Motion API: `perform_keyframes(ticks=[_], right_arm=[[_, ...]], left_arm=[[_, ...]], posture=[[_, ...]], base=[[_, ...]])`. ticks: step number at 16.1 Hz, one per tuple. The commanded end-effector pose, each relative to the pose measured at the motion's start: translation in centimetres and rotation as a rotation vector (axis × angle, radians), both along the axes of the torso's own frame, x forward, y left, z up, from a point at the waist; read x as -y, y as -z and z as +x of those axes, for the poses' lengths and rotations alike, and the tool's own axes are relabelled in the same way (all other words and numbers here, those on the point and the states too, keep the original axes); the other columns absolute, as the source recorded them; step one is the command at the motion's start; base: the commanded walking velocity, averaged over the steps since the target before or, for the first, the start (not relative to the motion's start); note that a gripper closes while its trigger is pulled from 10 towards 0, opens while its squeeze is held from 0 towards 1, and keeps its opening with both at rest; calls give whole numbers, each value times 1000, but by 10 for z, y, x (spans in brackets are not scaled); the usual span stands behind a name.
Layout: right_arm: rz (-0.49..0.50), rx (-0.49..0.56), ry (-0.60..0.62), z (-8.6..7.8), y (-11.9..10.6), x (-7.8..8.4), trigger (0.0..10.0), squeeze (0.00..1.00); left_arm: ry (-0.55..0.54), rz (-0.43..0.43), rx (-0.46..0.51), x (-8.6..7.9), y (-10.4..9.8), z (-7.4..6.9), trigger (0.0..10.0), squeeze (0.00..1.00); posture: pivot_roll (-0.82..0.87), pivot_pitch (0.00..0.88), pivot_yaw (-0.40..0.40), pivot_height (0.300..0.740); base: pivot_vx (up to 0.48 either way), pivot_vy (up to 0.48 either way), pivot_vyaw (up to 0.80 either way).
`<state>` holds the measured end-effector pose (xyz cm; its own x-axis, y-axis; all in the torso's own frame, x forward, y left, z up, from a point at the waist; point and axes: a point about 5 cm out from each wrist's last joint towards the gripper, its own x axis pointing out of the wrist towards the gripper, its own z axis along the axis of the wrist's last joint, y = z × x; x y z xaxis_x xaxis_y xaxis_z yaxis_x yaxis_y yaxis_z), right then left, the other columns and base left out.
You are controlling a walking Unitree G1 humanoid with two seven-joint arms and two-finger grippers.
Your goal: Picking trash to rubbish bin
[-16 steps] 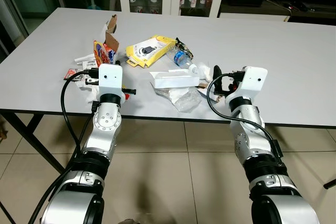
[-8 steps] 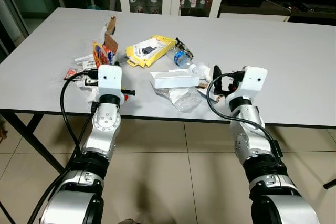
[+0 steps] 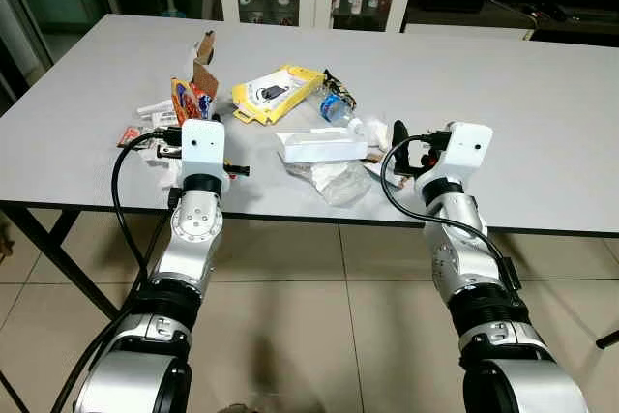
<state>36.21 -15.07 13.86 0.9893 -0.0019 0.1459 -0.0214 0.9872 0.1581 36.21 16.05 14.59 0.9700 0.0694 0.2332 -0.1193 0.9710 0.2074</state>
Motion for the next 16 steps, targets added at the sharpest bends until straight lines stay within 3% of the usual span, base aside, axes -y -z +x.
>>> perform_keyframes(ticks=[1,16], right_arm=[[-10,13,-4,3,-6,0,10000,0],[-17,2,-2,2,-4,2,10000,0]], left_arm=[[9,5,12,4,-3,1,10000,0],[16,11,11,5,-2,0,10000,0]], posture=[[29,0,-37,740],[25,0,-38,740]], base=[[0,0,0],[-210,0,0]])
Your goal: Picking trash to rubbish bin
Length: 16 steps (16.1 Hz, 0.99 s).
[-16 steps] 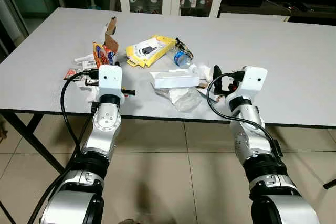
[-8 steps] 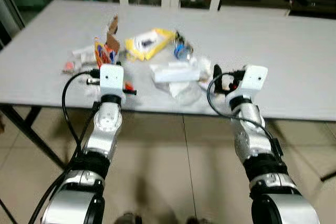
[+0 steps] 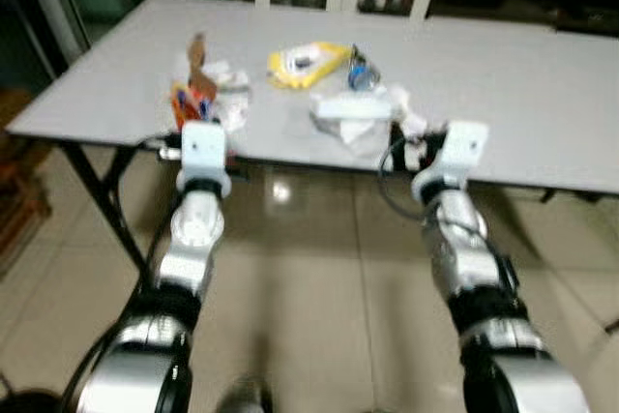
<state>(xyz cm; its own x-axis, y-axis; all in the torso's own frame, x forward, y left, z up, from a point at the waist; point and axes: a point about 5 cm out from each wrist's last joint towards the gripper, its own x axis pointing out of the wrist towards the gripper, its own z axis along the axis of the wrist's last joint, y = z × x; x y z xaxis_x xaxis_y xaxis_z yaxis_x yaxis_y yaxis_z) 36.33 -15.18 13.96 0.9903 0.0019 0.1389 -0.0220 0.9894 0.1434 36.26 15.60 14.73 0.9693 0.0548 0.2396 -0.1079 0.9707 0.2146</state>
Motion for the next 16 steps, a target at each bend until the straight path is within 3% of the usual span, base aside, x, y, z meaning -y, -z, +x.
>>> perform_keyframes(ticks=[1,12,16], right_arm=[[-2,9,0,1,-3,1,10000,0],[-29,1,-9,1,-3,-1,10000,0],[-49,-9,-16,1,-1,-3,10000,0]], left_arm=[[2,3,4,1,-1,0,10000,0],[-1,-1,0,1,0,0,10000,0],[4,-1,0,2,0,0,10000,0]], posture=[[25,0,-39,740],[23,0,-38,740],[26,0,-37,740]], base=[[0,0,0],[0,0,0],[0,0,713]])
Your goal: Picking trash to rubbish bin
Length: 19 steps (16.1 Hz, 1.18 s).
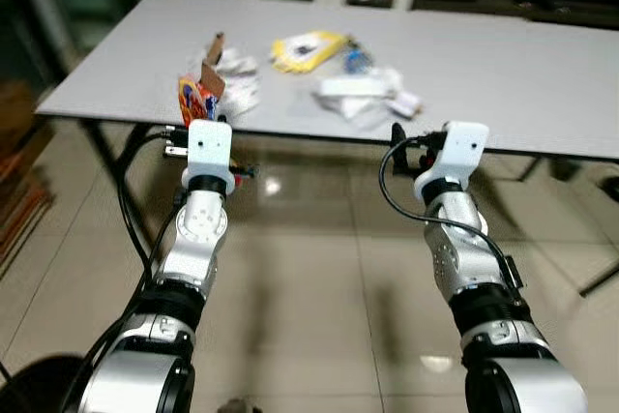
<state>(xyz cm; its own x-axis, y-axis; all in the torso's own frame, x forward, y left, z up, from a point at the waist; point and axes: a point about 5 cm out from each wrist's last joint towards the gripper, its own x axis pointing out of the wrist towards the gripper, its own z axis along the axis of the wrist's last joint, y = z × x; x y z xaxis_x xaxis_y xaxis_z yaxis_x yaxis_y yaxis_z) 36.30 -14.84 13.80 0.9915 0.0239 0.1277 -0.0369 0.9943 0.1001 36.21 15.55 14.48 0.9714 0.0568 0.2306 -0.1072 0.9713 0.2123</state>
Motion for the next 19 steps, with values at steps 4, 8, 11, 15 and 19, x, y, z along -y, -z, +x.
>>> perform_keyframes(ticks=[4,8,11,15,19], right_arm=[[-5,-2,-3,2,-3,-1,10000,0],[-7,-7,0,1,-2,0,10000,0],[-5,-8,0,2,-2,0,10000,0],[-3,-11,0,1,-1,0,10000,0],[-1,-10,1,1,-1,0,10000,0]], left_arm=[[7,3,10,2,-3,1,10000,0],[9,2,9,2,-3,1,10000,0],[10,3,7,2,-3,1,10000,0],[20,4,4,2,-2,1,10000,0],[24,5,7,2,-3,1,10000,0]], posture=[[25,0,-38,740],[27,0,-38,740],[27,0,-37,740],[28,0,-35,740],[28,0,-34,740]], base=[[0,0,800],[0,0,800],[0,0,800],[0,0,800],[0,0,800]])
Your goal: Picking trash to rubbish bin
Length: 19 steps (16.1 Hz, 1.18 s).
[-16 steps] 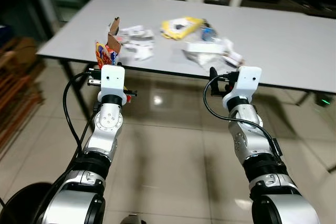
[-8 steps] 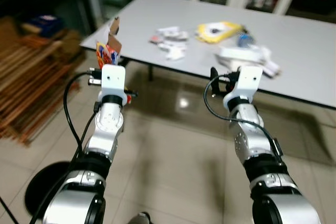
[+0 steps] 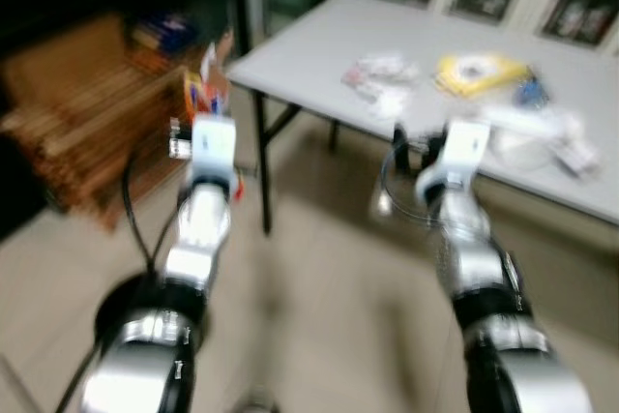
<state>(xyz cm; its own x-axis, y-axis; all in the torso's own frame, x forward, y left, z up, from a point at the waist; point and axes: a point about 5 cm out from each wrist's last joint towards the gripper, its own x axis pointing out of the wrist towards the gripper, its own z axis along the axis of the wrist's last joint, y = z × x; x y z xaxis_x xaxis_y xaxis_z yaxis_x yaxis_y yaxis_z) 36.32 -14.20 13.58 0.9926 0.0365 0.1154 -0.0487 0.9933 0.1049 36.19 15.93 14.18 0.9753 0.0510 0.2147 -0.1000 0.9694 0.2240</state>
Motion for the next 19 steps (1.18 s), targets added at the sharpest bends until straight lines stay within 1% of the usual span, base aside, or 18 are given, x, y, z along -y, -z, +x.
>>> perform_keyframes(ticks=[1,17,19], right_arm=[[-6,3,13,1,-3,6,10000,0],[-4,4,2,1,-2,5,10000,0],[5,-4,3,1,-1,5,10000,0]], left_arm=[[20,-6,25,6,-6,2,10000,0],[28,-8,20,7,-5,1,10000,0],[33,-8,18,8,-4,1,10000,0]], posture=[[28,0,-34,740],[27,0,-35,740],[28,0,-36,740]], base=[[0,0,800],[0,0,771],[0,0,0]])
